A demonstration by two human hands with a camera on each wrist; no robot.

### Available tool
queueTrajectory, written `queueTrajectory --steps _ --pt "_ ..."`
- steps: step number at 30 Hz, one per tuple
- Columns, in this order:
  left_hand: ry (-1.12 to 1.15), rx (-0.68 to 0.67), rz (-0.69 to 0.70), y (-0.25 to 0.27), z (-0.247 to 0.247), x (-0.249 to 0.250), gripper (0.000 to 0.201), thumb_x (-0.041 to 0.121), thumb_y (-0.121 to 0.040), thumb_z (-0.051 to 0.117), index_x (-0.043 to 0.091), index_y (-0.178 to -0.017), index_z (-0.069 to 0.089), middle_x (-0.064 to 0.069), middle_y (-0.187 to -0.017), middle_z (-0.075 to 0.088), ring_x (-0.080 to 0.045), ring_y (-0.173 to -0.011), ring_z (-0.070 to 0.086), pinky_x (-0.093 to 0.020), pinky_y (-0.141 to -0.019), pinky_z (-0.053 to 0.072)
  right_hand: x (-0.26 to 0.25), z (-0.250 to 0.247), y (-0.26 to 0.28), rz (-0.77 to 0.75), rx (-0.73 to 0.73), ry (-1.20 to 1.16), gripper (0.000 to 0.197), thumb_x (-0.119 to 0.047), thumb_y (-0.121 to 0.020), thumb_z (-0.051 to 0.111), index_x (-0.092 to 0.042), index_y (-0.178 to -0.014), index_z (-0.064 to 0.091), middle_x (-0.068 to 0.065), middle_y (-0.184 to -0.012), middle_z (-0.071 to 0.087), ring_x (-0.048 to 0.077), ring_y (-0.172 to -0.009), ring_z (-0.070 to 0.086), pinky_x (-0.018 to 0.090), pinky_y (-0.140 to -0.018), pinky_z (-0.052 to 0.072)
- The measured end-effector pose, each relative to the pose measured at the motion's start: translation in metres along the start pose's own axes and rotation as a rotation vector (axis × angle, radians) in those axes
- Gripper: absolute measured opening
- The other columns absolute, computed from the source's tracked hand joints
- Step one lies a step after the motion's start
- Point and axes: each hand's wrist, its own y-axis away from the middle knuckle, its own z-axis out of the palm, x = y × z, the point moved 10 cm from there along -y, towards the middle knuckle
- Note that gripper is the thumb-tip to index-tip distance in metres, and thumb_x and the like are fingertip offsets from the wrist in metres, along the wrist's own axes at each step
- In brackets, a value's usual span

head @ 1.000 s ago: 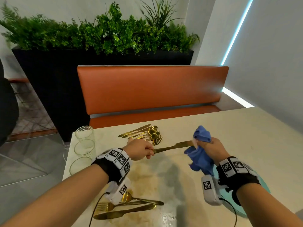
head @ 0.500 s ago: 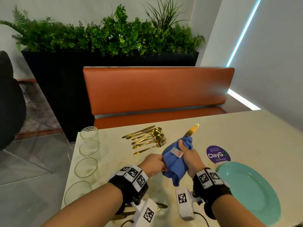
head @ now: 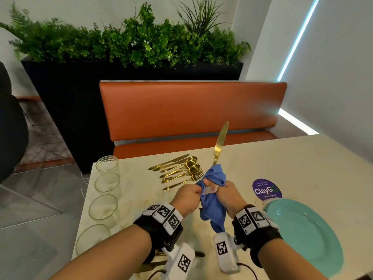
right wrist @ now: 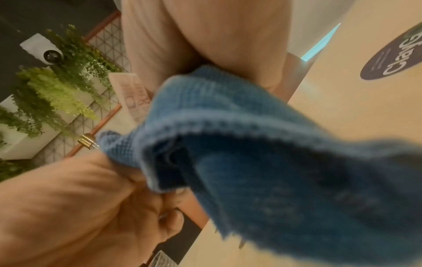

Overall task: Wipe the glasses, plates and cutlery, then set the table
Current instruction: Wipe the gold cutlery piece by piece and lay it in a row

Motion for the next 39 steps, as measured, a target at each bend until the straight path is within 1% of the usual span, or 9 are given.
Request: queueTrajectory --steps 3,6,9,15,18,24,28,32,39 --pt "-0.09 -0.08 -0.014 -0.002 0.009 -0.001 0.023 0.005 -0.093 0.046 -0.002 -0.1 0.066 -0.022 -0.098 0.063 -0.032 -0.091 0.056 -0.031 -0.081 0.044 0.005 -0.004 -0.003 -0.015 -0.01 0.149 0.023 -0.022 -0.096 0.047 -0.015 -0.078 0.059 0.012 -0.088 0.064 0.022 -0.074 0.056 0.021 -0.063 0.036" --pt "-0.118 -0.08 -0.07 -0.013 -0.003 0.0 0.018 0.019 -0.089 0.058 0.011 -0.099 0.071 -0.007 -0.102 0.07 -0.024 -0.101 0.061 -0.036 -0.094 0.047 0.021 -0.023 -0.009 0.074 0.084 0.124 0.029 -0.029 -0.096 0.047 -0.018 -0.069 0.051 0.018 -0.092 0.061 0.024 -0.079 0.052 0.034 -0.074 0.043" --pt "0.035 0.045 -0.081 -0.027 -0.026 0.005 0.021 0.032 -0.091 0.058 0.02 -0.106 0.065 0.004 -0.096 0.067 -0.013 -0.094 0.06 -0.031 -0.088 0.046 0.025 -0.019 -0.008 0.088 0.035 0.153 0.031 -0.02 -0.094 0.048 -0.022 -0.063 0.046 0.008 -0.08 0.056 0.023 -0.08 0.05 0.033 -0.074 0.042" --pt "0.359 0.066 -0.16 -0.054 -0.016 0.007 0.022 0.022 -0.088 0.065 0.009 -0.106 0.067 0.001 -0.1 0.063 -0.015 -0.099 0.056 -0.028 -0.094 0.043 0.013 0.016 -0.013 0.002 -0.174 0.192 0.035 -0.007 -0.091 0.049 -0.023 -0.06 0.05 -0.006 -0.064 0.052 0.004 -0.057 0.046 0.01 -0.055 0.039" --pt "0.376 0.1 -0.187 -0.069 -0.019 0.002 0.021 0.019 -0.087 0.067 0.006 -0.103 0.067 -0.007 -0.106 0.065 -0.018 -0.1 0.057 -0.03 -0.093 0.042 0.012 0.018 -0.026 -0.009 -0.194 0.206 0.028 -0.009 -0.09 0.052 -0.019 -0.064 0.053 -0.004 -0.067 0.054 0.007 -0.061 0.05 0.013 -0.058 0.041" --pt "0.461 0.179 -0.284 -0.103 -0.057 -0.024 0.037 0.022 -0.094 0.055 -0.001 -0.123 0.058 -0.019 -0.129 0.058 -0.034 -0.121 0.054 -0.039 -0.103 0.044 0.002 0.004 -0.059 -0.018 -0.163 0.296 0.02 -0.025 -0.087 0.06 -0.016 -0.07 0.055 0.007 -0.08 0.059 0.02 -0.076 0.052 0.023 -0.064 0.041" --pt "-0.107 0.304 -0.311 -0.127 -0.123 -0.052 0.031 0.033 -0.095 0.052 0.015 -0.118 0.062 -0.003 -0.12 0.062 -0.024 -0.113 0.055 -0.034 -0.098 0.042 0.009 -0.019 -0.08 0.003 -0.078 0.305 0.014 -0.021 -0.088 0.059 -0.009 -0.08 0.057 0.008 -0.083 0.059 0.02 -0.076 0.053 0.022 -0.06 0.04" --pt "-0.72 0.17 -0.342 -0.154 -0.156 -0.082 0.028 0.04 -0.095 0.05 0.026 -0.116 0.062 0.001 -0.116 0.063 -0.022 -0.111 0.054 -0.037 -0.099 0.031 0.028 -0.045 -0.106 0.069 -0.011 0.334 0.012 -0.018 -0.089 0.057 -0.01 -0.08 0.056 0.009 -0.082 0.058 0.018 -0.069 0.051 0.017 -0.052 0.036" --pt "-0.932 0.049 -0.328 -0.204 -0.149 -0.124 0.027 0.041 -0.094 0.051 0.028 -0.114 0.063 0.004 -0.11 0.064 -0.02 -0.106 0.054 -0.036 -0.096 0.031 0.052 -0.049 -0.14 0.149 -0.021 0.397 0.015 -0.023 -0.089 0.059 -0.012 -0.079 0.055 0.01 -0.083 0.059 0.022 -0.076 0.052 0.024 -0.068 0.037"
